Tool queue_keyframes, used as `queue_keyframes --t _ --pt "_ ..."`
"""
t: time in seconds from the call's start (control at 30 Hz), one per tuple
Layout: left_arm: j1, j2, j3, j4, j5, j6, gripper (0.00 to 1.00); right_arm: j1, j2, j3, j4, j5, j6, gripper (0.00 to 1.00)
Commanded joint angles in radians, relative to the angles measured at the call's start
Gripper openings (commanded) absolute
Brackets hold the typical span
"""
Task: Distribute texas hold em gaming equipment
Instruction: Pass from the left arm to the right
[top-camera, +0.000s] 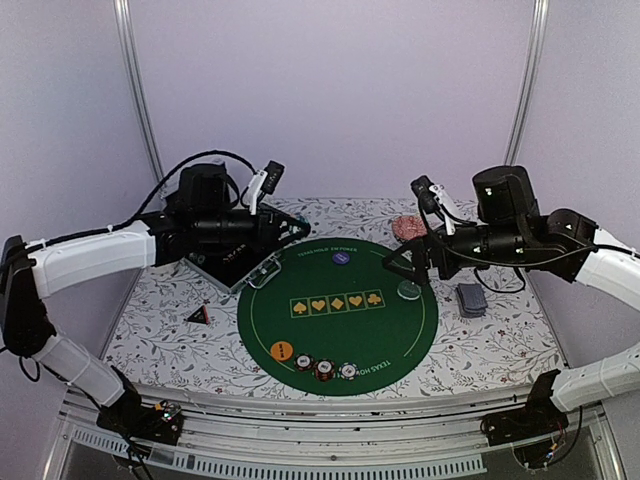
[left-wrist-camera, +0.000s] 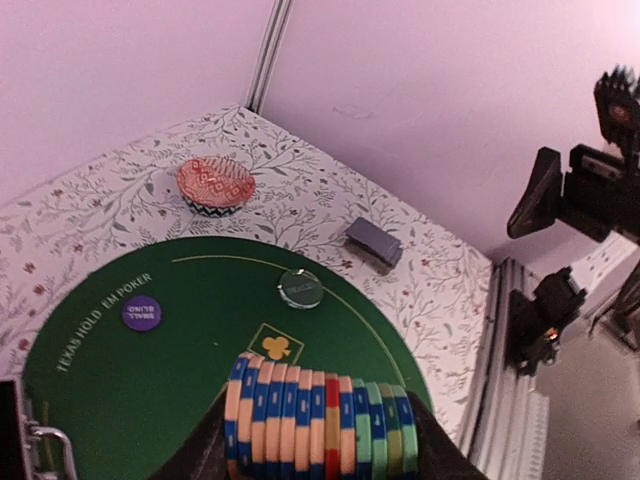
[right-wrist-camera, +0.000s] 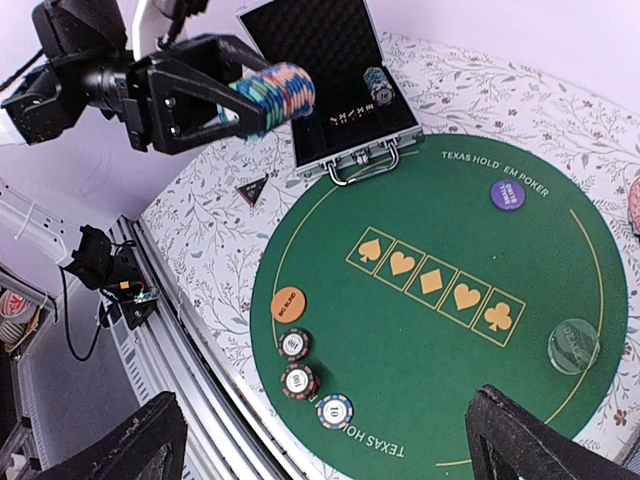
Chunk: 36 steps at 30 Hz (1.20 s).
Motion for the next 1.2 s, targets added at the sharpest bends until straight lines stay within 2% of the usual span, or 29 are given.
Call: queue_keyframes --t 0.0,0.1,0.2,0.43,0.67,0.87,1.17 --pt "0.011 0.082 -0.004 0.067 0.144 -0.450 0.00 -0.003 0.031 0.067 -0.078 0.088 -0.070 0.99" --pt "0.011 0.140 -0.068 0.202 0.177 -0.595 0.00 -0.002 0.102 0.125 -0.111 0.178 -0.127 0.98" --pt "0.015 0.220 -0.069 0.274 0.173 -0.679 0.00 -0.002 0.194 0.195 -0.125 0.188 -0.225 0.98" --pt "0.032 0.486 0.066 0.402 0.214 -0.879 0.00 -0.021 0.403 0.340 -0.025 0.094 -0.541 1.00" --pt "0.042 0.719 0.179 0.511 0.215 -1.061 0.00 -0.128 0.645 0.462 -0.012 -0.068 -0.657 0.99" --pt "0.058 0.831 0.234 0.512 0.180 -1.120 0.00 -0.196 0.819 0.491 0.019 -0.147 -0.724 0.97" --pt "0.070 0.876 0.214 0.547 0.174 -1.156 0.00 -0.206 1.021 0.590 0.080 -0.249 -0.756 0.94"
